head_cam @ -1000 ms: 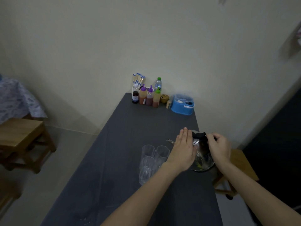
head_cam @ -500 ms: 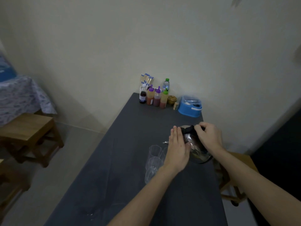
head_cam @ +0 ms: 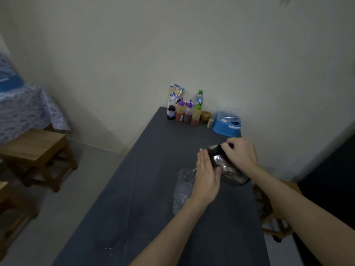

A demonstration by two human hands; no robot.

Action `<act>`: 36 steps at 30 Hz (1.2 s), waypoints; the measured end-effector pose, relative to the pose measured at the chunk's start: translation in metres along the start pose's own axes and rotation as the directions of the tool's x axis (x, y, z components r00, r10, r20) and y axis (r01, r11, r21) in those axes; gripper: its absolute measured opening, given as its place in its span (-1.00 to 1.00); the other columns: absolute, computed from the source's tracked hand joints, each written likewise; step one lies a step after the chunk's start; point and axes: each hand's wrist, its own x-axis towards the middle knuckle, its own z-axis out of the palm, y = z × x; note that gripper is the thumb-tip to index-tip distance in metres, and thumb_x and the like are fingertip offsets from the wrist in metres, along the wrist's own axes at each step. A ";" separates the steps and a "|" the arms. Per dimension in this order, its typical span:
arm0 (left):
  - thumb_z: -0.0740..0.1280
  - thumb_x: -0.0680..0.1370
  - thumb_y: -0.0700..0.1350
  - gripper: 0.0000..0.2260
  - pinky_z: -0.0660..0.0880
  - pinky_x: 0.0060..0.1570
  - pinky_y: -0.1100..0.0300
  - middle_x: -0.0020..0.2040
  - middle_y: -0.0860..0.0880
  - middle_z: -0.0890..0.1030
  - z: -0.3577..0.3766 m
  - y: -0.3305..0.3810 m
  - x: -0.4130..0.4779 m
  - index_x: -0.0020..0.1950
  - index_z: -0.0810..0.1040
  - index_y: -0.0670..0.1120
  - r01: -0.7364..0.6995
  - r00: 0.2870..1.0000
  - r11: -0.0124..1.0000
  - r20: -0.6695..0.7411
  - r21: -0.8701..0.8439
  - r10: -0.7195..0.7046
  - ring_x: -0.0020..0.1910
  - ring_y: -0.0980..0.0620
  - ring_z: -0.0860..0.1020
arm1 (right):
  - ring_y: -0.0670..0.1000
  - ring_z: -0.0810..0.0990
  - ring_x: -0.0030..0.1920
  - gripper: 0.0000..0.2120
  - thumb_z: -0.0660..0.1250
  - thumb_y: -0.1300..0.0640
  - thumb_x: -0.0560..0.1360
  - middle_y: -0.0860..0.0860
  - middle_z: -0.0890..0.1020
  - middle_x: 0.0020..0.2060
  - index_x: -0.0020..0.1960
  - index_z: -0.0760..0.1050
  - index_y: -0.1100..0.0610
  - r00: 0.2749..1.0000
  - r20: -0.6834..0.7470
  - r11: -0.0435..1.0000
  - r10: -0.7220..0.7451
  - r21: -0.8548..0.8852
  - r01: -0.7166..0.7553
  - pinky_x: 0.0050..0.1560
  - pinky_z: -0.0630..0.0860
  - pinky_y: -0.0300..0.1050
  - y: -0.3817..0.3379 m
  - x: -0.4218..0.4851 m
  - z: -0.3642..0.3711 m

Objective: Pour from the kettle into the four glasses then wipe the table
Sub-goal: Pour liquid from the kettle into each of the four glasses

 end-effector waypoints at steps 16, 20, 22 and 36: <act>0.08 0.65 -0.07 -0.39 -0.24 0.48 0.17 0.51 0.06 -0.31 0.000 -0.005 -0.004 0.51 -0.30 -0.10 -0.001 0.999 0.998 -0.054 -0.059 -0.002 0.46 0.16 -0.34 | -0.03 0.41 -0.46 -0.69 0.17 -0.01 0.41 -0.01 0.46 -0.55 -0.42 0.48 0.10 0.979 0.000 0.976 -0.203 -0.087 0.202 -0.33 0.21 -0.19 -0.012 0.014 0.000; 0.07 0.65 -0.07 -0.39 -0.23 0.49 0.14 0.49 0.08 -0.32 -0.002 -0.004 -0.004 0.51 -0.31 -0.09 -0.004 0.998 0.998 -0.055 -0.067 0.000 0.46 0.16 -0.34 | -0.08 0.39 -0.46 -0.71 0.16 -0.02 0.42 -0.04 0.45 -0.54 -0.41 0.46 0.07 0.977 0.003 0.972 -0.215 -0.093 0.215 -0.33 0.19 -0.19 -0.013 0.015 0.001; 0.07 0.65 -0.07 -0.39 -0.24 0.49 0.14 0.51 0.06 -0.32 -0.002 -0.004 -0.005 0.51 -0.31 -0.09 -0.002 0.999 0.998 -0.054 -0.070 -0.002 0.46 0.16 -0.35 | -0.06 0.42 -0.45 -0.70 0.17 -0.02 0.42 -0.02 0.47 -0.54 -0.41 0.47 0.08 0.976 0.004 0.971 -0.219 -0.096 0.218 -0.28 0.22 -0.16 -0.013 0.016 0.002; 0.06 0.65 -0.07 -0.39 -0.23 0.49 0.16 0.48 0.10 -0.33 -0.003 -0.007 -0.005 0.50 -0.31 -0.09 0.002 0.997 0.997 -0.075 -0.075 -0.007 0.46 0.17 -0.34 | -0.07 0.36 -0.47 -0.72 0.15 -0.04 0.42 -0.10 0.36 -0.58 -0.43 0.39 0.02 0.965 0.004 0.956 -0.263 -0.135 0.262 -0.27 0.23 -0.15 -0.017 0.018 0.003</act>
